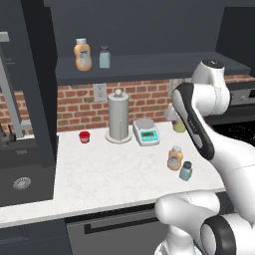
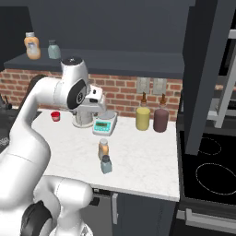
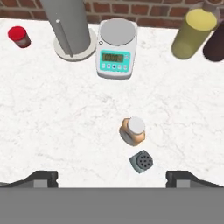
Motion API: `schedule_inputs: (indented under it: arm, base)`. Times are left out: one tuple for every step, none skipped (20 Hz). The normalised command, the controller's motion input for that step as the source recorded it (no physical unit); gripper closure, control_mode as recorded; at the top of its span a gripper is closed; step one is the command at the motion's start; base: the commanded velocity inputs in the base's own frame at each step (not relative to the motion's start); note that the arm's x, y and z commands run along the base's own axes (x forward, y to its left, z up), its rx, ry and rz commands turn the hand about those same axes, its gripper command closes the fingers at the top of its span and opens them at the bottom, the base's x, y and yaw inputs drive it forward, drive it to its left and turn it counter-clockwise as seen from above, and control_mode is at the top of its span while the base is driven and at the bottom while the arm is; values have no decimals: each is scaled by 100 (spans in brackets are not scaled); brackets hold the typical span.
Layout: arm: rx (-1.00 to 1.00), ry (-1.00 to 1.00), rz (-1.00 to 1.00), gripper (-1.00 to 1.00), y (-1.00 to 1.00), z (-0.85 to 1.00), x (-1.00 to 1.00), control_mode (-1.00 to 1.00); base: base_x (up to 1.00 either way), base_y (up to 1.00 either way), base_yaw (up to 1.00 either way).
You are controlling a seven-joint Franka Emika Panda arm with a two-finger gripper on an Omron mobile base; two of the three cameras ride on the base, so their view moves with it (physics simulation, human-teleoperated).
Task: Put the shaker and condiment bottle from the counter next to their counterparts in the cabinet.
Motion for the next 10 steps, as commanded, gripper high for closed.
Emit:
schedule_inputs:
  arm:
    - [-4, -10, 9, -100, -37, -59, -39, -100]
    - [-4, -11, 10, -100, -27, -72, -41, -100]
    - [0, -7, 12, -100, -28, -78, -43, -100]
    - [0, 0, 6, -100, 0, -73, -29, -100]
    - [0, 0, 6, -100, 0, -79, -30, -100]
    - [0, -3, 7, -100, -6, -74, -6, -100]
    - [0, -3, 11, -100, -9, -65, 0, -100]
    - [0, -5, 13, -100, -20, -51, 0, -100]
    - [0, -8, 19, -100, -20, -38, 0, -100]
    - [5, -7, 24, -100, -34, -29, 0, -100]
  base:
    - [0, 0, 0]
    - [0, 0, 0]
    - [0, 0, 0]
    - [0, 0, 0]
    - [0, 0, 0]
    - [0, 0, 0]
    - [0, 0, 0]
    - [0, 0, 0]
    - [0, 0, 0]
    - [0, 0, 0]
